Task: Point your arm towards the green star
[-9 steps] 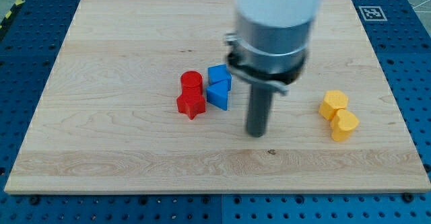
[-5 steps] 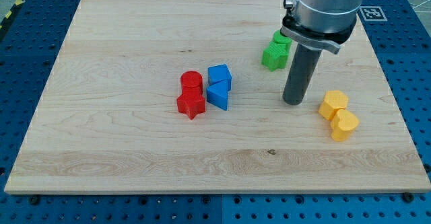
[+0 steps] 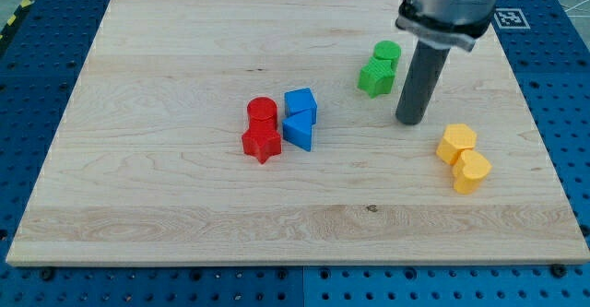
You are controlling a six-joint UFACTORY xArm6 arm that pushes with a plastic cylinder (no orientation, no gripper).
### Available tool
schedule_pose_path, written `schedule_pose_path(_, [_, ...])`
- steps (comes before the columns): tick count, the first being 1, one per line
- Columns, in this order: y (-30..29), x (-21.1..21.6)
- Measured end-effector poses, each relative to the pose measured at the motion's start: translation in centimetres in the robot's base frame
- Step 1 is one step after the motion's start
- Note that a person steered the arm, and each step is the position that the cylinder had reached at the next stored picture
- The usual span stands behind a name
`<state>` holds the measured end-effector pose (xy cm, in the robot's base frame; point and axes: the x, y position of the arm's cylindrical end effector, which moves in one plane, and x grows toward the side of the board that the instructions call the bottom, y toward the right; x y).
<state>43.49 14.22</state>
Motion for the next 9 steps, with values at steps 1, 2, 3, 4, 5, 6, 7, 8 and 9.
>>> schedule_pose_path(1, [1.2,-2.4])
schedule_pose_path(2, [2.9,-7.0])
schedule_pose_path(3, [3.1,-10.7])
schedule_pose_path(4, [1.6,-14.5])
schedule_pose_path(5, [-3.3,-16.2])
schedule_pose_path(6, [-8.6,-16.2])
schedule_pose_path(7, [-10.0,-10.9])
schedule_pose_path(8, [-10.0,-9.9])
schedule_pose_path(9, [-7.5,-7.6])
